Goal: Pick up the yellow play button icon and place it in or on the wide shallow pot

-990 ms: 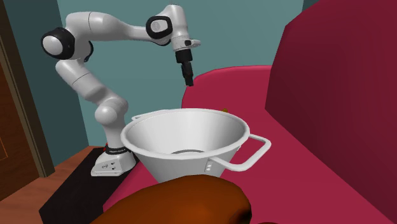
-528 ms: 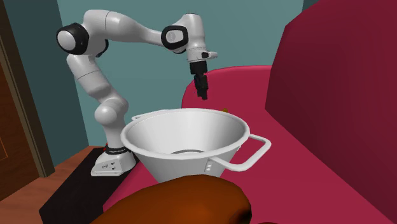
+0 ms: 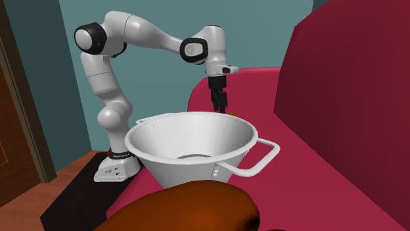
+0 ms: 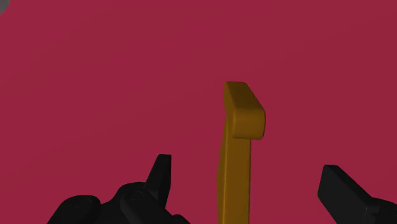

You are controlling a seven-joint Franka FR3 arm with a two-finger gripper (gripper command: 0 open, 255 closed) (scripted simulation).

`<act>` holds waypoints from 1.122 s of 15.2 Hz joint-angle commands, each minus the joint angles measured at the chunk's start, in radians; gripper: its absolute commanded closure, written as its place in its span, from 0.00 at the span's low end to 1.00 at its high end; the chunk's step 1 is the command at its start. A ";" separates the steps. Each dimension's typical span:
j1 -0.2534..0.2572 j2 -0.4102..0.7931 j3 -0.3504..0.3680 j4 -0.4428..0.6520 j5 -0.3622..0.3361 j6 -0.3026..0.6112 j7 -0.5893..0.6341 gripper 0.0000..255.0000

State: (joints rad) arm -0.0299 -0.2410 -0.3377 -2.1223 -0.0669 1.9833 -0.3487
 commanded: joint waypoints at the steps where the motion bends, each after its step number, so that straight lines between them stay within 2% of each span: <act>1: 0.000 0.011 -0.004 -0.015 0.003 0.025 -0.004 0.00; 4: 0.000 0.026 -0.007 -0.049 0.006 0.074 -0.007 0.00; 12: 0.000 0.026 -0.007 -0.048 0.006 0.073 -0.007 0.00; 13: 0.000 0.026 -0.007 -0.048 0.006 0.073 -0.007 1.00; 17: 0.000 0.026 -0.008 -0.048 0.007 0.074 -0.008 1.00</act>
State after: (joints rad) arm -0.0310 -0.2171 -0.3459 -2.1684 -0.0610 2.0570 -0.3562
